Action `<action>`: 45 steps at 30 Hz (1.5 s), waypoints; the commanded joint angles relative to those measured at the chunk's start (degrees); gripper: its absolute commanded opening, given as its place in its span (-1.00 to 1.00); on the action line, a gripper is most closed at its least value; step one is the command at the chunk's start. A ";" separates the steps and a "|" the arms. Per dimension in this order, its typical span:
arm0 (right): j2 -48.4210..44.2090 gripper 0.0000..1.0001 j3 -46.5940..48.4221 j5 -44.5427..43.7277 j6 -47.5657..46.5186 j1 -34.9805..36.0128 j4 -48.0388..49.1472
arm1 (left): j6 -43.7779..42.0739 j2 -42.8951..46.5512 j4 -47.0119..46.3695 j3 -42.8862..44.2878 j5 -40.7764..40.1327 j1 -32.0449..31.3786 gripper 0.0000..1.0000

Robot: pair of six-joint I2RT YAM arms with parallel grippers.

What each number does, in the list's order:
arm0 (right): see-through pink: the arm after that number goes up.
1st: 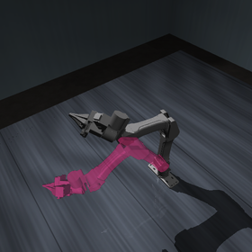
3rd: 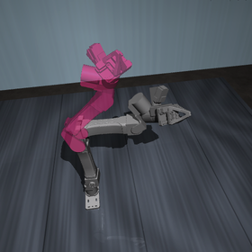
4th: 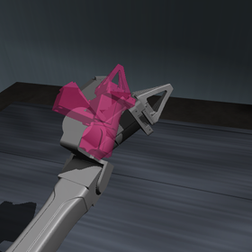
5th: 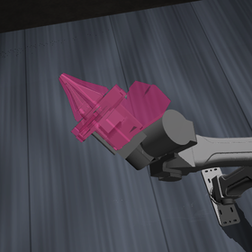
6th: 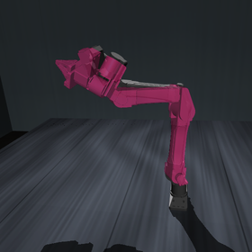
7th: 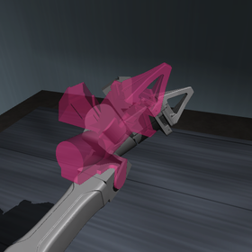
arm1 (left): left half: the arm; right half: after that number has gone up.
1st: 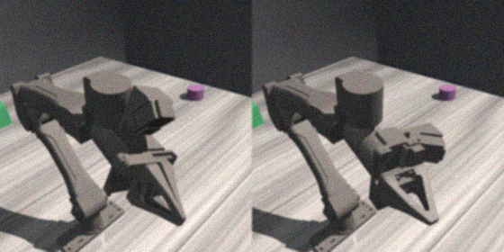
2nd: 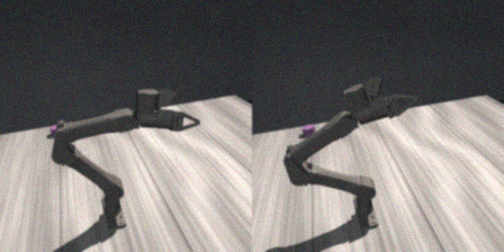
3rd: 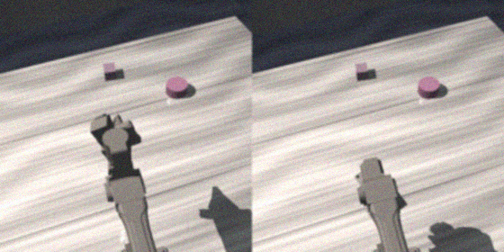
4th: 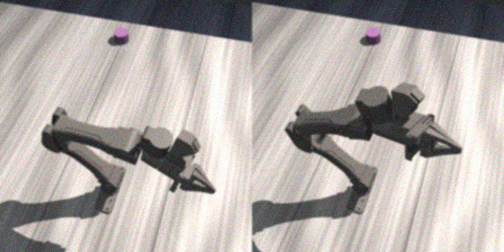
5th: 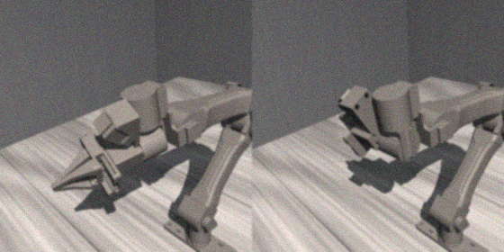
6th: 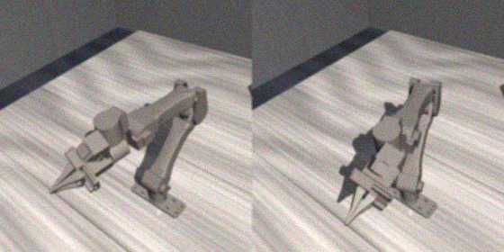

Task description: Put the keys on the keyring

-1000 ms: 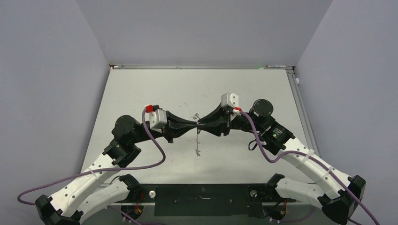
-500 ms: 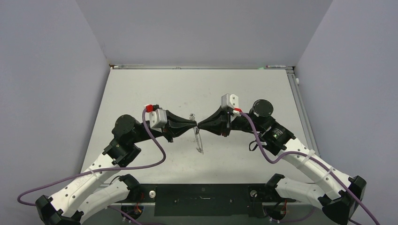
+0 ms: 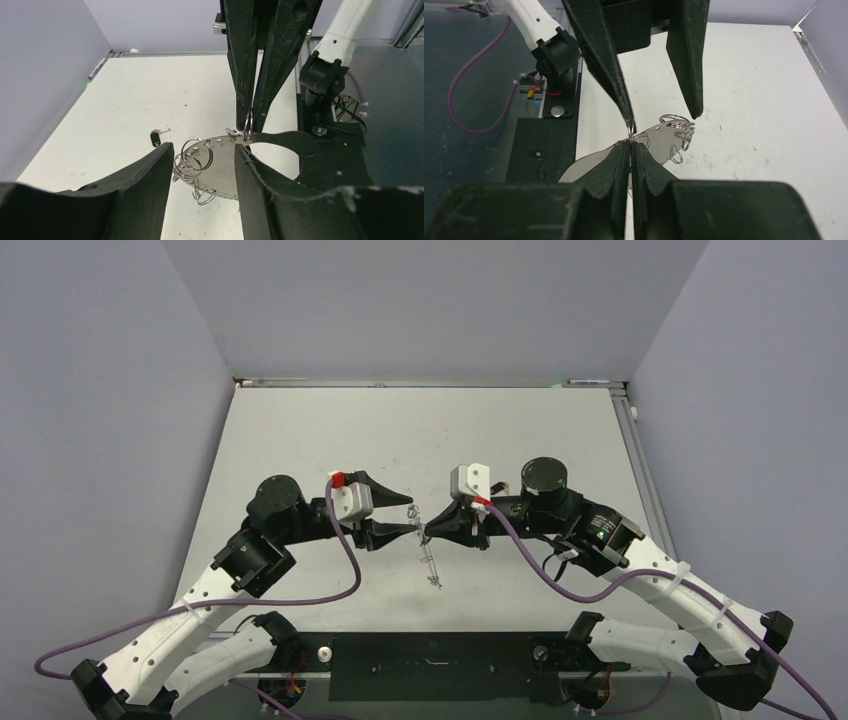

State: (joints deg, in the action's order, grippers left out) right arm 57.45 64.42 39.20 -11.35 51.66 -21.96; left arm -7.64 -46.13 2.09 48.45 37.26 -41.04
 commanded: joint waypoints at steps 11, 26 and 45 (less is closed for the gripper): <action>3.42 -0.90 5.54 -8.74 -4.82 3.04 -8.45 | 0.04 -4.97 6.75 5.70 11.38 0.30 -0.33; 3.93 -0.90 5.72 -10.17 -4.91 3.31 -8.20 | 1.58 -4.65 4.91 4.98 11.17 0.26 -0.19; 4.21 -0.90 5.99 -10.62 -4.47 4.61 -6.82 | 0.52 -7.18 5.78 4.81 8.31 -2.99 -0.53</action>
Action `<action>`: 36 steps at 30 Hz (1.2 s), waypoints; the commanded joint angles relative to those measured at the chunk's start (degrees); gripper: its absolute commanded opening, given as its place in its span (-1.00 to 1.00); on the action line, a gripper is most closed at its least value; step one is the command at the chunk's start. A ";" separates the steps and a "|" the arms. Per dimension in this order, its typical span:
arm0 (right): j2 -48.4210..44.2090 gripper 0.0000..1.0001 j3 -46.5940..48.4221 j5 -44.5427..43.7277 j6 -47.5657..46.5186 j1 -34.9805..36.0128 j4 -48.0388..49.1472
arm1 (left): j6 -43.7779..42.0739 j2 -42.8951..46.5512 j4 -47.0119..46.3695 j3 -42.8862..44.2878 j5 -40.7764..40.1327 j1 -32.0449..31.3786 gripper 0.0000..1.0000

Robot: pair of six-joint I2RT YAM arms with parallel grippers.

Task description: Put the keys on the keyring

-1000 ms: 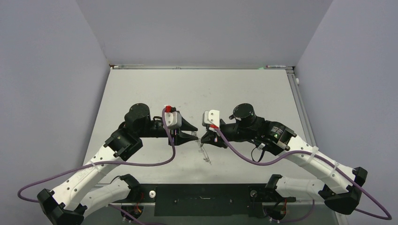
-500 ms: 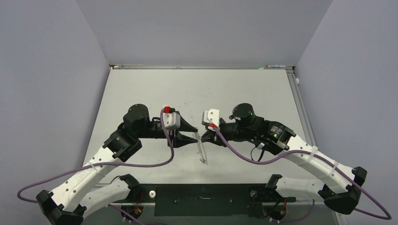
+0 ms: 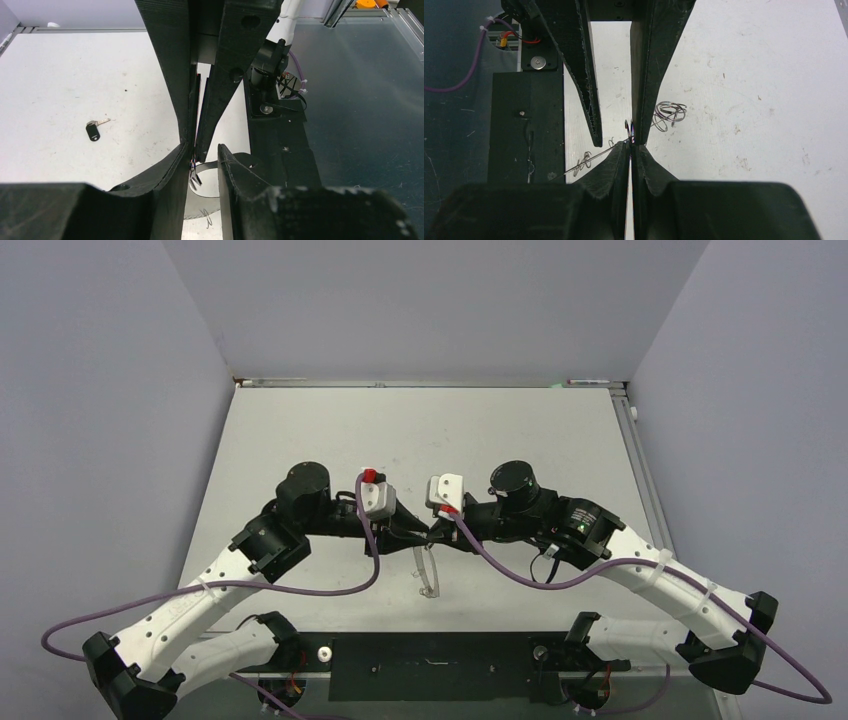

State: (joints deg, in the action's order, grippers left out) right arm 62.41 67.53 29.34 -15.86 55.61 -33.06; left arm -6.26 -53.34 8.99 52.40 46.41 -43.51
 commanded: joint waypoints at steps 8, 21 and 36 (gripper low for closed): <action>-1.62 -0.90 2.82 -0.97 0.10 0.98 4.05 | -2.36 0.77 -0.63 0.52 -4.11 -0.46 -0.27; -2.97 -0.90 2.70 -2.07 0.28 1.16 4.05 | -3.67 1.31 0.47 0.71 -5.31 -0.38 -0.53; -2.73 -0.89 2.66 -1.49 0.52 1.55 5.23 | -1.85 0.30 -1.25 0.67 -1.82 -0.43 -0.61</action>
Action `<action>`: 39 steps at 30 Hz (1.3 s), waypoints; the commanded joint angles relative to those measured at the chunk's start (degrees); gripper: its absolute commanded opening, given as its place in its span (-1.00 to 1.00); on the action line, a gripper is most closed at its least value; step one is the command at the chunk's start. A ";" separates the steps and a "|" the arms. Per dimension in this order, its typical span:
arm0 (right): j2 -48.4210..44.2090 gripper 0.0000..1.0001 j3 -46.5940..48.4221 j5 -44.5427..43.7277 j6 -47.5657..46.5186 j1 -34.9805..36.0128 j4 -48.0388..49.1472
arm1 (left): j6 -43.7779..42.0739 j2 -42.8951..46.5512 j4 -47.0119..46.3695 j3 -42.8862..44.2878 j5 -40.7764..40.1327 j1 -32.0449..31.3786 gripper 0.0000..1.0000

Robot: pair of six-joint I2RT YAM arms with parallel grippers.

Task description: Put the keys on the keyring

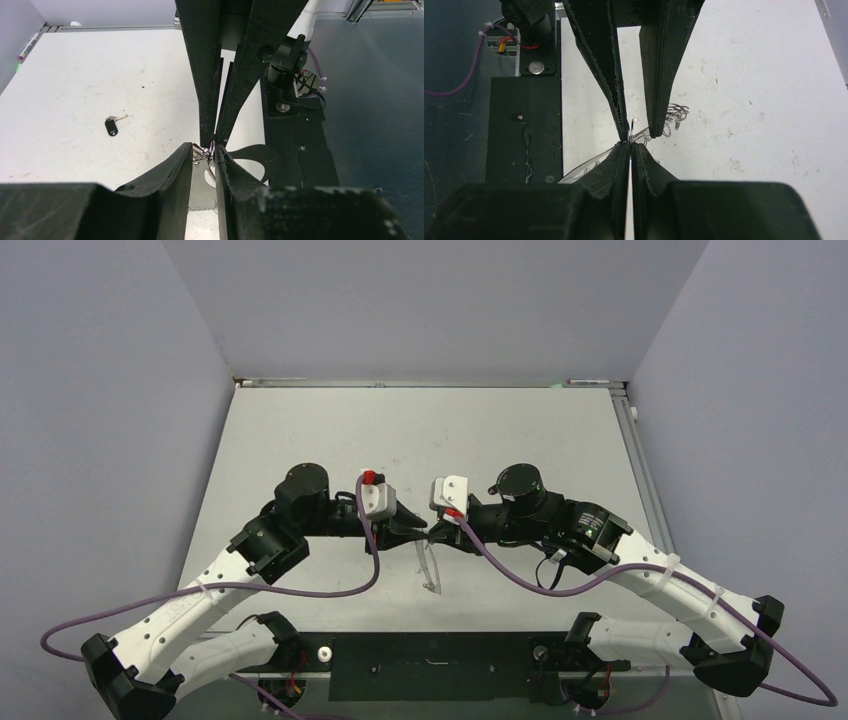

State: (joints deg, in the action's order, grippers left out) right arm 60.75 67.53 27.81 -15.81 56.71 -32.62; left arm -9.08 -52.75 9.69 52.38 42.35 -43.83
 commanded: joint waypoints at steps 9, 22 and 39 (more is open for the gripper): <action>-1.18 -0.90 2.72 1.19 0.52 0.61 6.02 | 0.99 -0.91 -1.94 0.84 2.92 -0.20 -1.00; -6.83 -0.51 -5.49 -0.67 6.02 0.68 19.81 | 12.74 5.20 -21.40 -4.41 2.26 1.03 -1.00; -15.71 -0.33 -13.85 -4.10 10.89 0.51 25.03 | 15.94 7.42 -27.08 -6.18 -2.08 2.77 -1.00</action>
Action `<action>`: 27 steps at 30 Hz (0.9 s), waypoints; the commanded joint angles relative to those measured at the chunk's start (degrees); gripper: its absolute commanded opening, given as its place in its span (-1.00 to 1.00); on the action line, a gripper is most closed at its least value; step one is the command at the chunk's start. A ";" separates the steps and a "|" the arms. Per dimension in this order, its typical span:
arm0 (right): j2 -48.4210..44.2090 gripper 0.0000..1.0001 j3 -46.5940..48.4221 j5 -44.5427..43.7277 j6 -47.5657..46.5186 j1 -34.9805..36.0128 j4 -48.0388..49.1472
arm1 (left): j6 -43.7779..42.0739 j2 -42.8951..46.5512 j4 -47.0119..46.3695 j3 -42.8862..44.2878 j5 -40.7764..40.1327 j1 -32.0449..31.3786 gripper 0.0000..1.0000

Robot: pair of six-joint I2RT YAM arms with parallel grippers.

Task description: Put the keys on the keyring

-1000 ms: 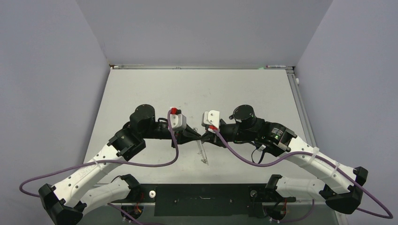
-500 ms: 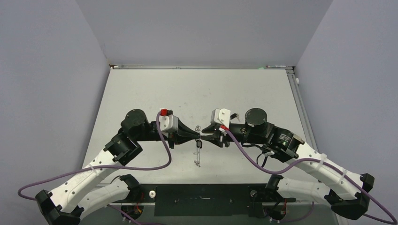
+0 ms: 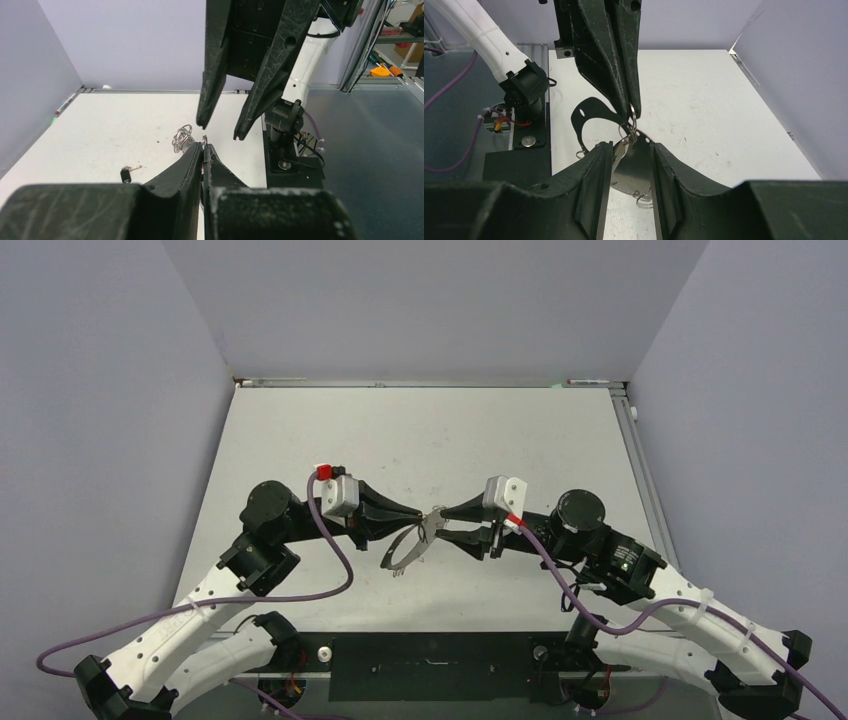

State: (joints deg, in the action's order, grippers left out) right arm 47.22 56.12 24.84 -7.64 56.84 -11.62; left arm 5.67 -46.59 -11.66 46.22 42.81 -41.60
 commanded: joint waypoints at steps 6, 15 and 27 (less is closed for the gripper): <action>-6.70 -0.35 -9.74 -3.31 7.59 0.45 12.40 | 1.95 1.28 -7.02 -0.48 -4.38 0.87 -1.00; -2.18 -0.31 -13.05 -2.52 10.55 0.44 20.60 | 3.42 1.15 -9.38 -1.31 -4.55 1.00 -1.00; 3.69 -0.33 -13.13 -0.86 11.01 0.46 26.71 | 4.04 1.23 -10.09 -1.66 -4.21 1.00 -1.00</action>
State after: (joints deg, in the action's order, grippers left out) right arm 50.04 42.89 22.37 2.48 57.06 8.84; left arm 8.82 -46.09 -17.10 44.38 39.22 -40.82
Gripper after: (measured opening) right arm 0.336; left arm 0.006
